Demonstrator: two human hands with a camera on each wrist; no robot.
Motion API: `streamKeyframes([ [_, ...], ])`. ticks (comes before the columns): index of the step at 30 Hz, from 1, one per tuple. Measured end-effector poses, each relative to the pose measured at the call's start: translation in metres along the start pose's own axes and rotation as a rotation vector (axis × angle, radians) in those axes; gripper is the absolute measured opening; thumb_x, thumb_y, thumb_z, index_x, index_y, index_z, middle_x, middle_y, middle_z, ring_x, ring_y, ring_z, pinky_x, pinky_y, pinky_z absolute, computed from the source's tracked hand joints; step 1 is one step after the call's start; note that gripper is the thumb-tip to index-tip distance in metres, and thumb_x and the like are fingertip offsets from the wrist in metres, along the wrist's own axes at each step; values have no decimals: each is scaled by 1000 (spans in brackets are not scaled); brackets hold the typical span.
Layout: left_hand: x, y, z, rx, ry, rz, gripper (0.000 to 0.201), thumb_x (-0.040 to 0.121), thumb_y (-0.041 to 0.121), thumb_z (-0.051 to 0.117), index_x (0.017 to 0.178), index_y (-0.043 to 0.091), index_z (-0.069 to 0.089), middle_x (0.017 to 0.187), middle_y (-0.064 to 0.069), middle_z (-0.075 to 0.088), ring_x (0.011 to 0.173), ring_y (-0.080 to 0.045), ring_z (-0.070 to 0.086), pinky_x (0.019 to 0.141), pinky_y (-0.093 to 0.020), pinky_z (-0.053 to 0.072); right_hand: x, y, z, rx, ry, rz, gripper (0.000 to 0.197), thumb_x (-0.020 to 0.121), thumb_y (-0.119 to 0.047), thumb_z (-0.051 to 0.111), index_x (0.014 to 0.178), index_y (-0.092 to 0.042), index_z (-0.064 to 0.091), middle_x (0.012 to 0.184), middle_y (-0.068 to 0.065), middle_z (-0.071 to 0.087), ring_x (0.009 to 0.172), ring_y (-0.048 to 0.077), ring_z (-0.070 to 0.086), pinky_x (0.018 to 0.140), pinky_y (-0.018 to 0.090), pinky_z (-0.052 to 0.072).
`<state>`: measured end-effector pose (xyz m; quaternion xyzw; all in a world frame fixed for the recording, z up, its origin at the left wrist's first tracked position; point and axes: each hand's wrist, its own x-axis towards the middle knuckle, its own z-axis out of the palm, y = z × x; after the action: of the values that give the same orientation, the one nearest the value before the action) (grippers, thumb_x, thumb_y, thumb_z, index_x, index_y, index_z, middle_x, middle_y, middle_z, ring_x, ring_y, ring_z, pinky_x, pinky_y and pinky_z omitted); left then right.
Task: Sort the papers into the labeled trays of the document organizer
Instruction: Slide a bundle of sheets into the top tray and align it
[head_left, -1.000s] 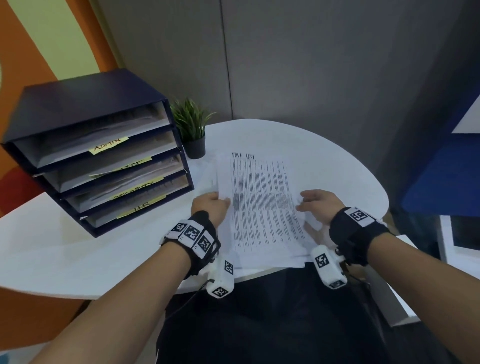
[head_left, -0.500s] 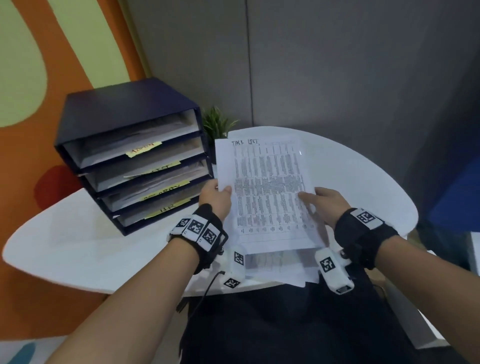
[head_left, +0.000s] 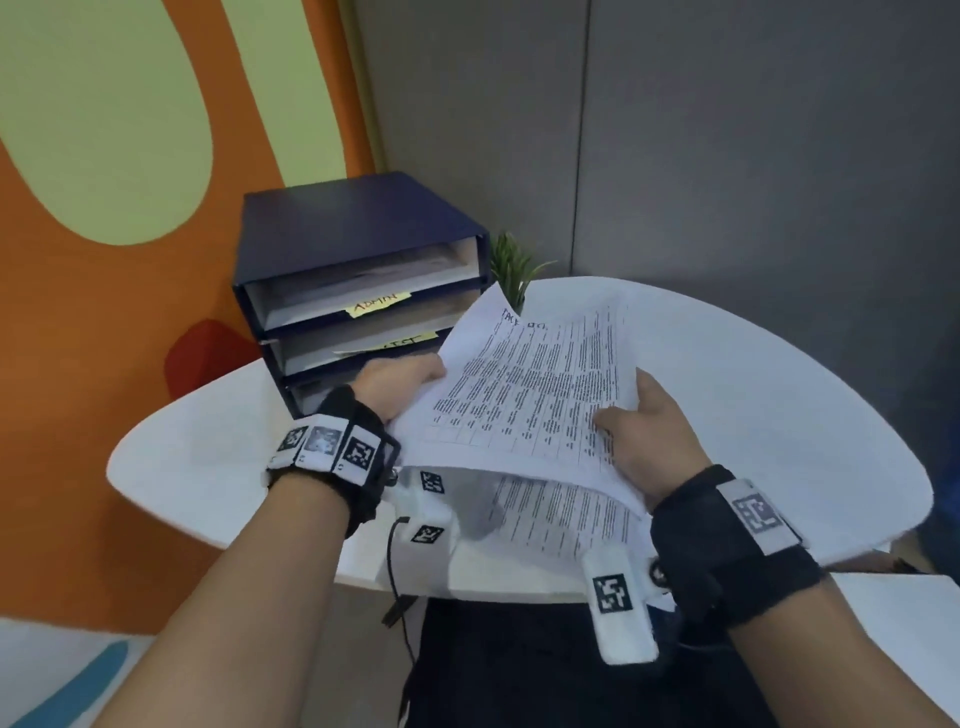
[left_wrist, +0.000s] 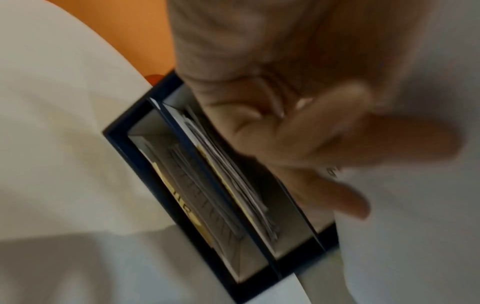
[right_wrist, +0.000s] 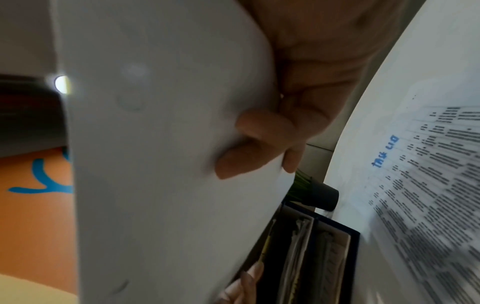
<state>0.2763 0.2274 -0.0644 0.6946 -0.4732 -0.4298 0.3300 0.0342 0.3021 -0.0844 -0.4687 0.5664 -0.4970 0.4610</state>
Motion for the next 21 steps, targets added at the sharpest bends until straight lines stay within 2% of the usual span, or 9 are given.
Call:
streamKeyframes([
  [2,-1,-5,-16,-51,-123,-65,39,62,49,75,80,15,68,69,-2,71,55,-16,64,56,-23,51,-10,-5,-2,15,-31,23,35,89,5,46,115,-15,57,103,-1,69,91,16,67,72,26,58],
  [4,-2,-11,-27,-114,-192,-62,33,71,47,75,76,17,63,63,4,62,44,-10,51,42,-16,40,-17,-8,-6,23,-78,47,31,90,7,47,109,-15,58,94,-4,67,81,11,64,56,14,53],
  [5,-3,-13,-33,-130,-211,-63,35,75,49,74,82,16,64,74,0,60,51,-12,49,43,-18,37,-18,-10,-6,16,-101,55,31,90,8,47,110,-13,58,92,-4,67,79,10,63,53,12,52],
  [8,-5,-19,-48,-180,-265,-54,63,65,54,81,111,14,68,109,-6,55,83,-25,49,62,-29,39,-18,-22,1,-22,-155,62,33,90,9,48,118,-7,58,98,3,65,74,10,61,51,10,51],
  [11,-9,-19,-59,-281,-291,-65,54,77,33,72,122,4,64,117,-16,68,87,-28,69,77,-35,56,-9,-34,9,-58,-188,34,33,90,8,49,117,-6,60,101,4,65,75,6,59,50,6,47],
  [15,-8,-16,-73,-357,-263,-20,31,92,30,55,110,5,62,95,-14,70,65,-20,71,62,-27,56,15,-47,26,-219,-239,25,15,91,-3,55,100,-11,65,102,2,61,69,2,53,46,4,43],
  [16,-7,-17,-75,-361,-230,-10,29,94,29,51,103,4,61,83,-12,72,58,-18,69,56,-22,55,23,-47,32,-248,-248,52,16,91,-6,57,104,-12,64,103,2,57,68,3,51,45,7,46],
  [18,-8,-19,-78,-387,-197,-18,29,97,29,47,94,4,61,68,-8,72,50,-16,67,48,-18,53,40,-44,42,-231,-249,130,39,88,-10,60,127,-9,55,102,2,53,69,7,51,43,12,50],
  [21,-9,-26,-83,-400,-156,-40,30,96,28,47,96,1,60,66,-9,72,50,-17,67,53,-22,52,60,-39,63,-311,-310,185,51,85,-12,61,134,-3,50,98,3,53,69,9,52,53,20,53],
])
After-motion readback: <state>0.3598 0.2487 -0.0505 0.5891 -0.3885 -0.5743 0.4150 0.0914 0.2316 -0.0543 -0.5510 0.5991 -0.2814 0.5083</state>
